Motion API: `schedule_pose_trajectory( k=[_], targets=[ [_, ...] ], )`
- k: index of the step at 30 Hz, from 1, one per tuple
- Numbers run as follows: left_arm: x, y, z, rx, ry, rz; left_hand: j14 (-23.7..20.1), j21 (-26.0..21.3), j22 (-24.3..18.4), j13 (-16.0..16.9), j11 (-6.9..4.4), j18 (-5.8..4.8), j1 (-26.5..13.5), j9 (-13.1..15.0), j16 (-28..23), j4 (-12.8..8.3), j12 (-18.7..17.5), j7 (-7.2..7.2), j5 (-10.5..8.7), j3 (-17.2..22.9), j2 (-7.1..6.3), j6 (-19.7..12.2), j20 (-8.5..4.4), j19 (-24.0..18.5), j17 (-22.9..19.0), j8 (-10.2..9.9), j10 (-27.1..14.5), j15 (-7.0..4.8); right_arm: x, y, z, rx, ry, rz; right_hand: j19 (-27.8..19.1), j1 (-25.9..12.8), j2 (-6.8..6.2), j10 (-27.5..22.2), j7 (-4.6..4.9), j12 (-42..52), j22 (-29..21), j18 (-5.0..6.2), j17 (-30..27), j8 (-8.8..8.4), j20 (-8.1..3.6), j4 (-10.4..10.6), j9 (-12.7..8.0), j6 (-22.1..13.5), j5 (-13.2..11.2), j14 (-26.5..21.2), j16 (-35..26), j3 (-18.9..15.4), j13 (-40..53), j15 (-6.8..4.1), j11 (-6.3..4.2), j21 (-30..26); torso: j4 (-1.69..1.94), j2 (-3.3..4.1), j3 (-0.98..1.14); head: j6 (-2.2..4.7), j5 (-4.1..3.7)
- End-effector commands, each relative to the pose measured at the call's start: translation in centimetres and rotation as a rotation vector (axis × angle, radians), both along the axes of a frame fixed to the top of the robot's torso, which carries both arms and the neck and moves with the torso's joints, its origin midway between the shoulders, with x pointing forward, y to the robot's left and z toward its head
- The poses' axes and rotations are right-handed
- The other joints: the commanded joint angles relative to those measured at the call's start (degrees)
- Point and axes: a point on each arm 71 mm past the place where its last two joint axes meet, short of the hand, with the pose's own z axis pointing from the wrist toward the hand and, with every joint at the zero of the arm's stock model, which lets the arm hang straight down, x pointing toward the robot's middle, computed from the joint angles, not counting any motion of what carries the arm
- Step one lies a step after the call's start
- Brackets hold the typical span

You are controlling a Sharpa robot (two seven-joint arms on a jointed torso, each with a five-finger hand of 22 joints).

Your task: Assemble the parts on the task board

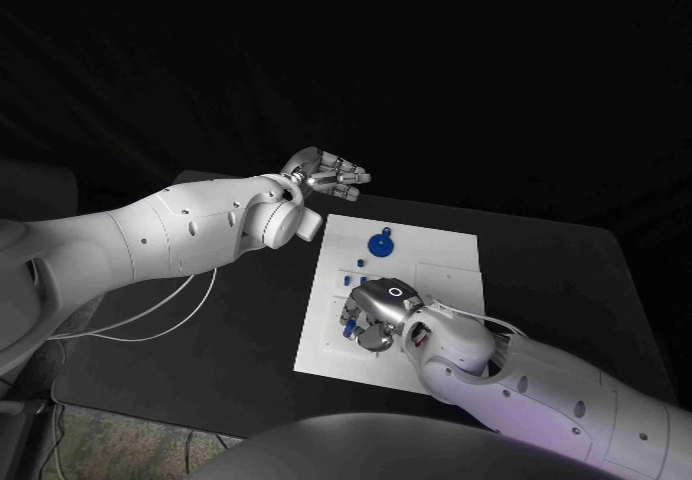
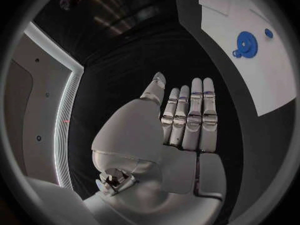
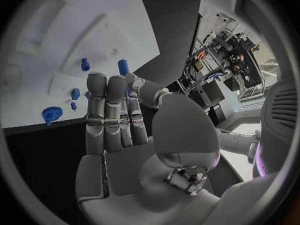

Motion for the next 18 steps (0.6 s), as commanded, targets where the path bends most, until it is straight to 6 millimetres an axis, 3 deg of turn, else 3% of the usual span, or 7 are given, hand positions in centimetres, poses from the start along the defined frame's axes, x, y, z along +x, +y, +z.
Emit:
schedule_pose_trajectory(
  k=[1,18],
  targets=[
    [-0.03,-0.32,0.03,-0.004,0.003,-0.018,-0.4,0.3,-0.1,0.0,-0.04,0.42,0.1,0.1,-0.2,0.4,-0.2,-0.13,0.12,0.0,0.66,-0.4,0.05,0.2,0.0,-0.1,-0.4,-0.11,-0.15,0.21,-0.29,-0.038,0.001,0.021,1.7,-0.1,0.63,4.0,0.12,0.1,0.1,0.9,0.0,0.23,-0.18,-0.2,0.1,0.2,0.4,-0.2,-0.3,-0.2,0.3,-0.33,-2.37,-0.4,-0.05,0.02,0.08,0.03,0.05],
    [-0.05,-0.41,-0.01,-0.004,0.008,-0.023,-0.4,0.3,-0.1,0.0,-0.05,0.43,0.1,0.1,-0.2,0.4,-0.2,-0.12,0.14,0.0,0.66,-0.5,0.07,0.2,0.0,-0.1,-0.4,-0.11,0.35,0.19,-0.76,-0.056,-0.031,-0.018,1.9,-0.1,0.59,4.1,0.07,0.1,0.4,0.89,0.0,0.23,-0.21,-0.2,0.1,0.3,0.4,-0.1,-0.3,-0.2,0.3,-0.36,-2.41,-0.4,0.01,0.01,-0.03,-0.03,0.05]
  ],
)
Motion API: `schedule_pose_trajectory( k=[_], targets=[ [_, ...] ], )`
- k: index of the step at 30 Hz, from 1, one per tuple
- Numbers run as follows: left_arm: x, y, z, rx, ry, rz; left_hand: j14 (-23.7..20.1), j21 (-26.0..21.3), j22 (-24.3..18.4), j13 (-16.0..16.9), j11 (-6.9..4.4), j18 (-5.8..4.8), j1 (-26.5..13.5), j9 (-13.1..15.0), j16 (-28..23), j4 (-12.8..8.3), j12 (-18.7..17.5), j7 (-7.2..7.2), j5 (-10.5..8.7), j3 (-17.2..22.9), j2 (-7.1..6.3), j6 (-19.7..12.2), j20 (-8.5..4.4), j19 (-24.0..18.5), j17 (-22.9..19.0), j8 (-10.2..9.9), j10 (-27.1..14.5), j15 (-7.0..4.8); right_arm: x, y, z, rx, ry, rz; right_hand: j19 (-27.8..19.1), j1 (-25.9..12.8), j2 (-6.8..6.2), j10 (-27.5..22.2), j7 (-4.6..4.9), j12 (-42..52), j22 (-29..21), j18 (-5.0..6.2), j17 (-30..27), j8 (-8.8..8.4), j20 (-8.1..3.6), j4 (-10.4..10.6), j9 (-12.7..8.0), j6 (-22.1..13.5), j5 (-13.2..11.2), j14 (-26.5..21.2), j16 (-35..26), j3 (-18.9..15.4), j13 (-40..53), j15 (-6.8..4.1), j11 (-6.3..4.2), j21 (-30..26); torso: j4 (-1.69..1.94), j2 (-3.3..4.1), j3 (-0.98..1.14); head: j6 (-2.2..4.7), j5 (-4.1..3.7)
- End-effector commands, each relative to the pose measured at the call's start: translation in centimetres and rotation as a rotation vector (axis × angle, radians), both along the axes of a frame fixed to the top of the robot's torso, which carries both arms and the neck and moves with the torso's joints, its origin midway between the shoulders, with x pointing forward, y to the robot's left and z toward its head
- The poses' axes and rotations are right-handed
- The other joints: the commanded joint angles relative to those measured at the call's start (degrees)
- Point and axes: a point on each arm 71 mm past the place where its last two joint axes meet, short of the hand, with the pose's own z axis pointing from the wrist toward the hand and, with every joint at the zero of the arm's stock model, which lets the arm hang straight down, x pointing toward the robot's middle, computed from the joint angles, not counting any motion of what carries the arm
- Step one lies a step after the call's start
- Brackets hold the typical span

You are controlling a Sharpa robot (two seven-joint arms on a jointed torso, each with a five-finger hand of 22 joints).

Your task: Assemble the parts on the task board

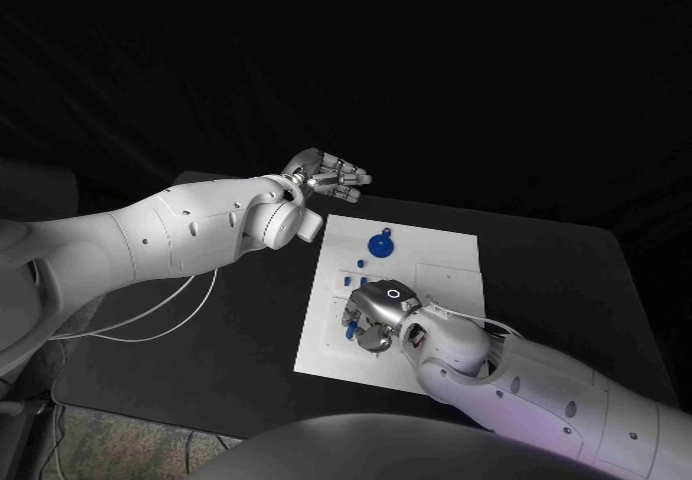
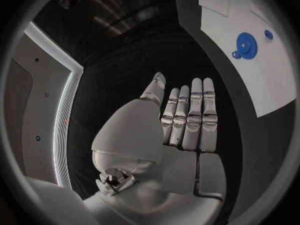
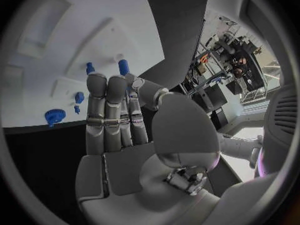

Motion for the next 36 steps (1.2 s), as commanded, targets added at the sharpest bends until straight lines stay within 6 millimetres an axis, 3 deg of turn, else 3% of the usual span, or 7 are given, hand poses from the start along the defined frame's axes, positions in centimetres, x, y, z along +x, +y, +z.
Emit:
schedule_pose_trajectory(
  k=[1,11,30,36],
  targets=[
    [-0.04,-0.32,0.04,-0.005,0.001,-0.02,-0.4,0.3,-0.1,0.0,-0.05,0.43,0.1,0.1,-0.2,0.4,-0.2,-0.12,0.14,0.0,0.66,-0.5,0.07,0.2,0.0,-0.1,-0.4,-0.11,0.07,-0.03,-0.13,-0.022,-0.017,-0.005,1.9,-0.2,0.48,4.1,0.07,0.1,0.1,0.9,0.0,0.25,-0.23,-0.1,0.1,0.3,0.3,-0.1,-0.3,-0.1,0.3,-0.36,-2.4,-0.6,0.07,-0.03,-0.07,-0.16,0.02],
    [-0.07,-0.24,0.03,-0.004,0.005,-0.019,-0.5,0.3,-0.1,0.0,-0.03,0.43,0.0,0.1,-0.2,0.6,-0.2,-0.11,0.15,0.0,0.67,-0.5,0.1,0.1,0.0,-0.1,-0.4,-0.08,0.28,-0.49,-0.65,-0.043,0.0,-0.009,1.9,-0.2,0.49,4.0,0.08,0.1,0.2,0.88,-0.1,0.24,-0.22,-0.1,0.1,0.3,0.3,-0.1,-0.3,-0.1,0.3,-0.35,-2.4,-0.6,0.03,-0.03,-0.04,-0.62,0.28],
    [-0.08,-0.26,0.01,-0.003,0.008,-0.02,-0.5,0.4,-0.2,0.0,-0.03,0.43,0.0,0.1,-0.2,0.7,-0.2,-0.11,0.15,0.0,0.71,-0.5,0.11,0.1,0.0,-0.1,-0.4,-0.08,0.18,-0.21,-1.08,-0.02,0.001,-0.017,2.0,-0.3,0.52,4.0,0.08,0.1,0.3,0.9,-0.1,0.24,-0.24,-0.2,0.1,0.3,0.5,-0.1,-0.3,-0.1,0.3,-0.38,-2.39,-1.0,0.09,0.01,0.06,-0.62,0.62],
    [-0.08,-0.22,0.0,-0.003,0.008,-0.019,-0.5,0.4,-0.2,0.0,-0.02,0.43,-0.1,0.1,-0.2,0.7,-0.2,-0.11,0.16,0.0,0.68,-0.5,0.11,0.1,0.0,-0.1,-0.4,-0.06,0.04,-0.08,-1.05,-0.005,-0.004,-0.022,2.0,-0.3,0.47,4.1,0.06,0.1,0.4,0.89,-0.1,0.26,-0.25,-0.2,0.1,0.4,0.4,0.0,-0.3,0.0,0.3,-0.38,-2.42,-0.9,0.01,-0.05,-0.02,-0.62,0.64]
  ],
)
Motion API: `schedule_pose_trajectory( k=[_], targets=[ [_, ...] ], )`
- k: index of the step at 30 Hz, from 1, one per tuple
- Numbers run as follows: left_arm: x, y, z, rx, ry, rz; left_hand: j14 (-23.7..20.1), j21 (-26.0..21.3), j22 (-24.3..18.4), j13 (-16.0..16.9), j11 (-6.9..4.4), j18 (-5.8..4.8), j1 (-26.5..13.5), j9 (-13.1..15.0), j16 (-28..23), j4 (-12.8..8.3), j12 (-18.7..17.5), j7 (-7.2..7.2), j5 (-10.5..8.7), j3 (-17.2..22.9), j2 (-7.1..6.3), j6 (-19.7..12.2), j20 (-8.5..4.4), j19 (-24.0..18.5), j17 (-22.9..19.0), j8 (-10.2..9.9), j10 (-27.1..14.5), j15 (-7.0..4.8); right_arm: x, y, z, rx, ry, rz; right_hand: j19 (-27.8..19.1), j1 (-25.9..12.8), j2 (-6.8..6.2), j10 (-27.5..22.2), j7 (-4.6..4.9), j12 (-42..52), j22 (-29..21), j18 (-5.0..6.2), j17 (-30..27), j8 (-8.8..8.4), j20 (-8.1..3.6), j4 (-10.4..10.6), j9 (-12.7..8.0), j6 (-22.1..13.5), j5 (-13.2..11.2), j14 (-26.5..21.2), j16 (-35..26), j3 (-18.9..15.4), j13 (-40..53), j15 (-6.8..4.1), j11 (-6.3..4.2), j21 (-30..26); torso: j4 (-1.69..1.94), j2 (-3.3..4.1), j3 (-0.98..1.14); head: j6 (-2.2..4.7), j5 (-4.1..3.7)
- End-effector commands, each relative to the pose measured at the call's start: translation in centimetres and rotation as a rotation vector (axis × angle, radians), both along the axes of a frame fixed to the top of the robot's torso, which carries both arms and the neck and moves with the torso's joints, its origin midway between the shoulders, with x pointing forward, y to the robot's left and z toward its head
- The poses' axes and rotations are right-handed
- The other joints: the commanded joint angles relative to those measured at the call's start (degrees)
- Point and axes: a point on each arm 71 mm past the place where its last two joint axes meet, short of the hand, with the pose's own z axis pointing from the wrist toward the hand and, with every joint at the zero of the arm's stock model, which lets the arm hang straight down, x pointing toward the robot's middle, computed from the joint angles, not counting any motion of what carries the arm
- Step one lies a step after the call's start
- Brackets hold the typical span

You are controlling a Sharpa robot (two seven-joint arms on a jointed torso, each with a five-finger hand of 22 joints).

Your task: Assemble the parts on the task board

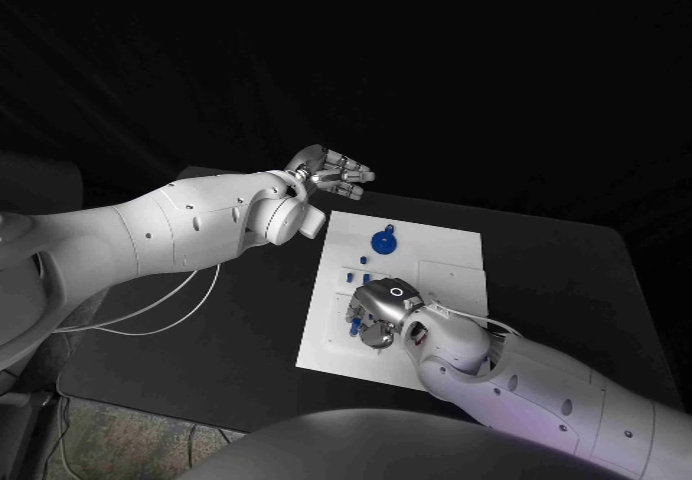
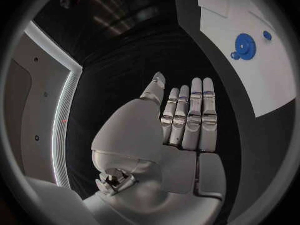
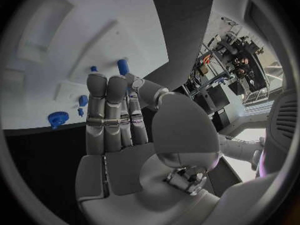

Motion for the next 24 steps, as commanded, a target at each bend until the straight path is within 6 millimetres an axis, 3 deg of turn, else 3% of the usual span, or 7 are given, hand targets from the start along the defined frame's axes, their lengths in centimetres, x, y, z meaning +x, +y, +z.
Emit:
schedule_pose_trajectory(
  k=[1,24],
  targets=[
    [0.0,-0.2,0.1,-0.004,-0.002,-0.016,-0.5,0.4,0.0,0.0,-0.02,0.44,-0.1,0.1,-0.2,0.4,-0.2,0.1,0.16,0.0,0.68,-0.3,0.11,0.1,0.0,-0.1,-0.4,-0.06,-0.2,0.0,-0.2,0.004,-0.003,-0.003,2.0,-0.2,0.49,3.6,0.06,0.2,0.1,0.86,-0.1,0.19,-0.34,-0.1,0.1,0.4,0.2,-0.1,-0.2,0.1,-0.1,-0.41,-2.32,-0.2,-0.04,-0.04,-0.06,0.0,0.03],
    [0.0,-0.3,0.1,-0.004,0.0,-0.018,-0.5,0.4,-0.1,0.0,-0.03,0.43,-0.1,0.1,-0.2,0.6,-0.2,0.09,0.18,0.0,0.81,-0.3,0.12,0.1,0.1,-0.1,-0.4,-0.06,-0.6,-0.1,-1.3,-0.048,0.021,0.005,1.9,-0.2,0.42,3.5,0.06,0.2,0.4,0.86,-0.1,0.19,-0.32,-0.1,0.1,0.4,0.3,-0.1,-0.2,0.2,-0.1,-0.39,-2.3,-0.3,-0.01,-0.02,-0.04,0.0,0.14]
  ],
)
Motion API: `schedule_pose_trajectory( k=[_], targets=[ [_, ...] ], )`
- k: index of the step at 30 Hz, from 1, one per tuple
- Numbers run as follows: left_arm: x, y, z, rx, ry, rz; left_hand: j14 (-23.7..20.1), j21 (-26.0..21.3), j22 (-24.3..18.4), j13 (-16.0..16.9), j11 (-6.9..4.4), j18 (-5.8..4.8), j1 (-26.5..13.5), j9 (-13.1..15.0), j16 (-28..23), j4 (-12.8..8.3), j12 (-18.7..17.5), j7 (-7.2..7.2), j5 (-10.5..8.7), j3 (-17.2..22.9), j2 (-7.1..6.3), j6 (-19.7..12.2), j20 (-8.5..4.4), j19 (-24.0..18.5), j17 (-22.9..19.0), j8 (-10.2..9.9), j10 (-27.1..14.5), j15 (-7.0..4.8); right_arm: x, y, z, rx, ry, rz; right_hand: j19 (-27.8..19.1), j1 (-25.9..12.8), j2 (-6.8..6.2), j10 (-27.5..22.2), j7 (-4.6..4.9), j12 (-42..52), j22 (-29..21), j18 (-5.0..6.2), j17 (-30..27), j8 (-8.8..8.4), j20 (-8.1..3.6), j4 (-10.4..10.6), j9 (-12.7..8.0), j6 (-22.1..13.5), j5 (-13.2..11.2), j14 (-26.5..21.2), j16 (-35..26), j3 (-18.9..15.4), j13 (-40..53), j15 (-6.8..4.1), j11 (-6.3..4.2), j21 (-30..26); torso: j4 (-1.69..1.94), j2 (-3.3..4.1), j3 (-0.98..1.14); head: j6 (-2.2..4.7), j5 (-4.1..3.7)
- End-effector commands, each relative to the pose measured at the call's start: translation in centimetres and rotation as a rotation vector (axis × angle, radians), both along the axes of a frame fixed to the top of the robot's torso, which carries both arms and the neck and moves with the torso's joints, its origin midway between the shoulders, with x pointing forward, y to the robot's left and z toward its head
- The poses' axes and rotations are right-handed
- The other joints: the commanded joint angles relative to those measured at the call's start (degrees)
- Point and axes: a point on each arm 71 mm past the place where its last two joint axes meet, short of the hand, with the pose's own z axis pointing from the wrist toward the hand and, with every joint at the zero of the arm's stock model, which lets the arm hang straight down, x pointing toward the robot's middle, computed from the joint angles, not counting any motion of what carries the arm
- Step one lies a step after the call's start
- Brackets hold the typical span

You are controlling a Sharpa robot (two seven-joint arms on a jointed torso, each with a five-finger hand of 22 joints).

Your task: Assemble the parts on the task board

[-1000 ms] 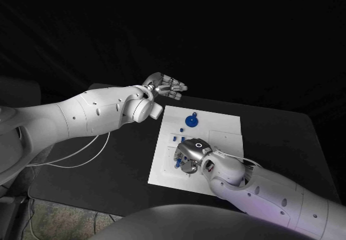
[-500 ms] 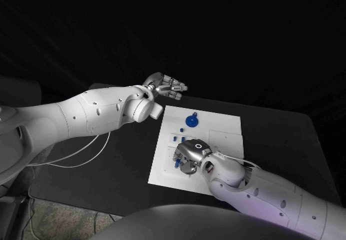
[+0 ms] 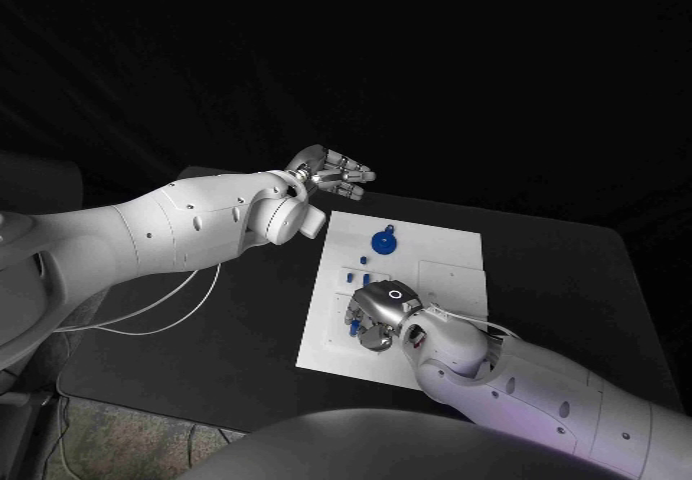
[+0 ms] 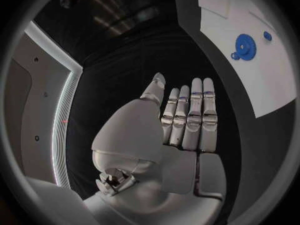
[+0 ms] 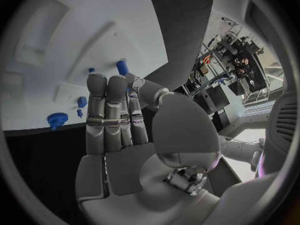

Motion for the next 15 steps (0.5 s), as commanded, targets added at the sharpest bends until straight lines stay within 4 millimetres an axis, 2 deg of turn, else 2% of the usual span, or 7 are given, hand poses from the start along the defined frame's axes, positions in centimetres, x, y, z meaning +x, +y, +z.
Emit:
schedule_pose_trajectory(
  k=[1,15],
  targets=[
    [-0.04,-0.25,0.07,-0.005,-0.002,-0.017,-0.5,0.4,-0.1,0.0,-0.02,0.43,0.1,0.1,-0.2,0.3,-0.2,0.09,0.18,0.0,0.61,-0.3,0.12,0.1,0.1,-0.1,-0.4,-0.06,-0.24,-0.3,-0.97,-0.048,0.023,0.003,2.0,0.1,0.72,3.2,-0.05,0.2,0.1,0.84,-0.1,0.24,-0.24,-0.1,0.0,0.3,0.3,0.0,-0.1,0.2,0.0,-0.26,-2.2,-0.3,0.03,0.03,0.02,0.0,0.04],
    [-0.04,-0.21,0.07,-0.004,-0.002,-0.017,-0.5,0.4,-0.1,0.0,-0.02,0.43,0.1,0.1,-0.2,0.3,-0.2,0.09,0.18,0.0,0.61,-0.3,0.12,0.1,0.1,-0.1,-0.4,-0.06,-0.44,-0.31,-1.25,-0.051,0.011,0.004,2.1,0.1,0.66,3.3,-0.07,0.2,0.3,0.84,-0.1,0.25,-0.25,-0.1,0.1,0.3,0.4,0.0,-0.1,0.2,0.0,-0.27,-2.22,-0.2,-0.01,0.0,0.02,0.0,0.1]
  ],
)
